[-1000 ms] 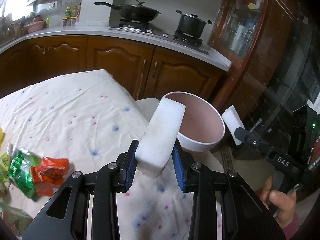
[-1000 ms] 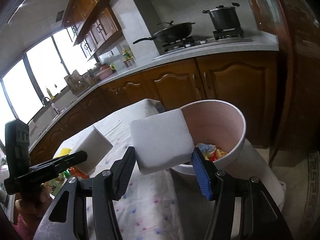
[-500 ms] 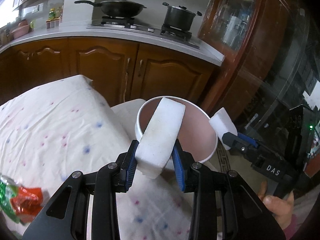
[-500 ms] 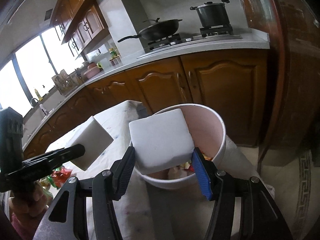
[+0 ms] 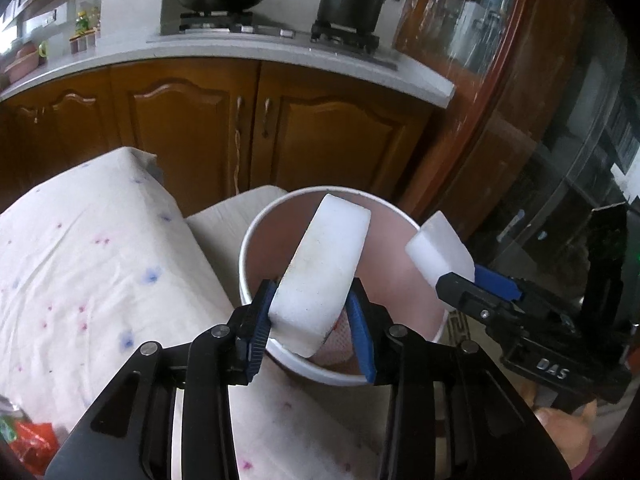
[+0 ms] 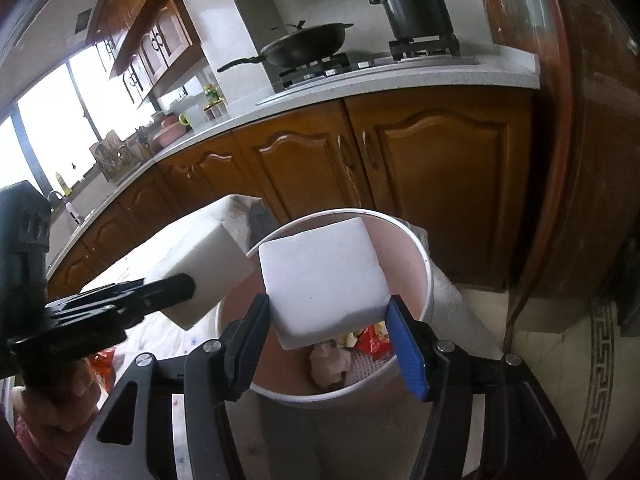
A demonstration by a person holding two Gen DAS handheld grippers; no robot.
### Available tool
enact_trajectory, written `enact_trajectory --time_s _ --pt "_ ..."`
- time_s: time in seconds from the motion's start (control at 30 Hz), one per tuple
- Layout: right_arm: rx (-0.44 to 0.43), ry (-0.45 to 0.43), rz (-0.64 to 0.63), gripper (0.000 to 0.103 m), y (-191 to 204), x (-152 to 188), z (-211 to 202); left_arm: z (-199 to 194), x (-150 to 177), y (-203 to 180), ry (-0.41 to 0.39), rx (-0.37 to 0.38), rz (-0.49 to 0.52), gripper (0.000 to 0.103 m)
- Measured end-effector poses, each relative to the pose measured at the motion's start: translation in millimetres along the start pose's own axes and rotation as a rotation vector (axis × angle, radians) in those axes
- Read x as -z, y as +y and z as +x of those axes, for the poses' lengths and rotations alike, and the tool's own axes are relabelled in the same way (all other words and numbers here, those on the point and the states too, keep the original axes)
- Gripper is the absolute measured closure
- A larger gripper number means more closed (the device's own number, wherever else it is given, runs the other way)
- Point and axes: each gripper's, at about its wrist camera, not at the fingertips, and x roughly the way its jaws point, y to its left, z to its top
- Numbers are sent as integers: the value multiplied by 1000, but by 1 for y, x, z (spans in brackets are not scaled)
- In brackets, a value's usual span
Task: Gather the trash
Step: 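Carry both foam blocks over the pink bin with both tools, then open both tools to drop the foam blocks into the bin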
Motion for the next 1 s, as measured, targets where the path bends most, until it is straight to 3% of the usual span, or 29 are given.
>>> enact_trajectory --time_s 0.1,0.17,0.53,1.0 --pt "-21 11 25 30 -6 -2 4 7 0 2 12 -6 -14 61" --pt "-16 7 31 29 -9 -2 4 8 2 5 15 -4 -31 54" --pt "-42 -30 89 16 -11 4 -10 -11 14 16 -17 -13 -52 45" --pt "-104 -69 89 15 17 13 -33 -54 44 34 -55 -20 -95 42"
